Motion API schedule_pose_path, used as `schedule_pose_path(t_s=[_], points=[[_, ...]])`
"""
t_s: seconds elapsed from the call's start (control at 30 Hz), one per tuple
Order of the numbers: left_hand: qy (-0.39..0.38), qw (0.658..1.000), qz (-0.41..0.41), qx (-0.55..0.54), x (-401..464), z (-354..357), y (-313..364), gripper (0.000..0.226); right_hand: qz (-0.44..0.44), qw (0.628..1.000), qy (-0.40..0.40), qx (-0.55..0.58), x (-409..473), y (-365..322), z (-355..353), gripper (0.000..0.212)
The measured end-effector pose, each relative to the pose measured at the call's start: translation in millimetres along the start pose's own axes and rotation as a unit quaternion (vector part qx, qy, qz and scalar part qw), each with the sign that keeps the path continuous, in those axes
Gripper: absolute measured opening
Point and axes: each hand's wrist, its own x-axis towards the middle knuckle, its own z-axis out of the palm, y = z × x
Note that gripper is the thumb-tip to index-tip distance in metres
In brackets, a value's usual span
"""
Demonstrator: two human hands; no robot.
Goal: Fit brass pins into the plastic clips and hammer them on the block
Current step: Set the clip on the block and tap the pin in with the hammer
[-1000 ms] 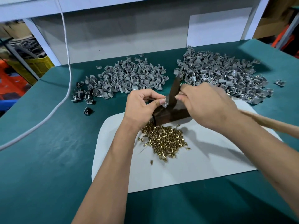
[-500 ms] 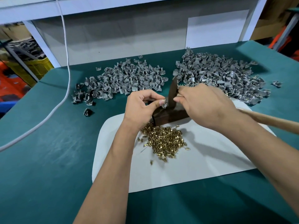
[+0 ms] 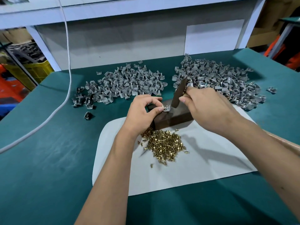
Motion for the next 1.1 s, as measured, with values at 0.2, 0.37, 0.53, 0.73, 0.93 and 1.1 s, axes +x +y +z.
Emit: schedule_pose_path(t_s=[0.2,0.37,0.53,0.73,0.93,1.1], points=[[-0.026,0.999,0.012,0.045,0,-3,5,0.019,-0.028,0.991,0.130,0.026,10,-3,-8,0.027],[-0.033,0.998,0.016,0.057,0,-3,8,0.018,-0.023,0.998,-0.025,-0.061,11,-13,12,0.030],[-0.032,0.997,0.018,0.066,1,-4,8,0.015,-0.022,0.993,0.111,-0.026,20,-4,-3,0.030],[-0.028,0.998,0.006,0.053,-2,-3,9,0.018,-0.019,0.997,-0.021,-0.079,19,-6,7,0.026],[-0.024,0.998,0.011,0.056,-1,-3,7,0.021,-0.038,0.996,0.070,-0.039,15,-9,15,0.025],[-0.014,0.999,-0.003,0.035,-2,-1,7,0.028,-0.042,0.994,-0.004,-0.105,23,6,5,0.028]])
